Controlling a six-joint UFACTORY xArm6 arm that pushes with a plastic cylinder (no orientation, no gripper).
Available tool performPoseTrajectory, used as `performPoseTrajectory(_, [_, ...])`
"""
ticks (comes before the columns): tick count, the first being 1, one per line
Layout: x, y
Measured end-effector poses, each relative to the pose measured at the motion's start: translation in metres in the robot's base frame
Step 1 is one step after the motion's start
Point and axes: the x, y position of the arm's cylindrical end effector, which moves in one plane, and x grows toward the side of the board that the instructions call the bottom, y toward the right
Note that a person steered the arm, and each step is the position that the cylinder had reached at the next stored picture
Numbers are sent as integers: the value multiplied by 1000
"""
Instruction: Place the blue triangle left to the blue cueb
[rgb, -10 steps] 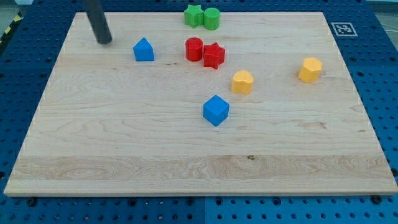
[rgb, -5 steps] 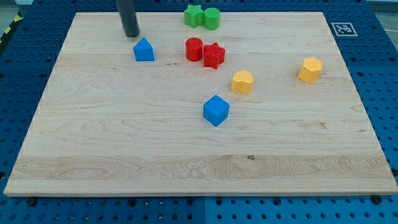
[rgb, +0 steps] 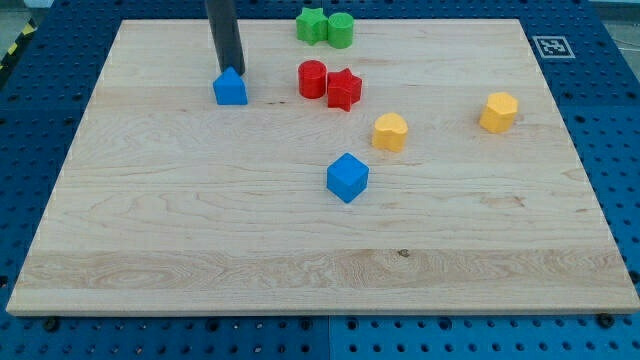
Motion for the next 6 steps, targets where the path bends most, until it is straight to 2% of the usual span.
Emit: performPoseTrajectory(6, [198, 0])
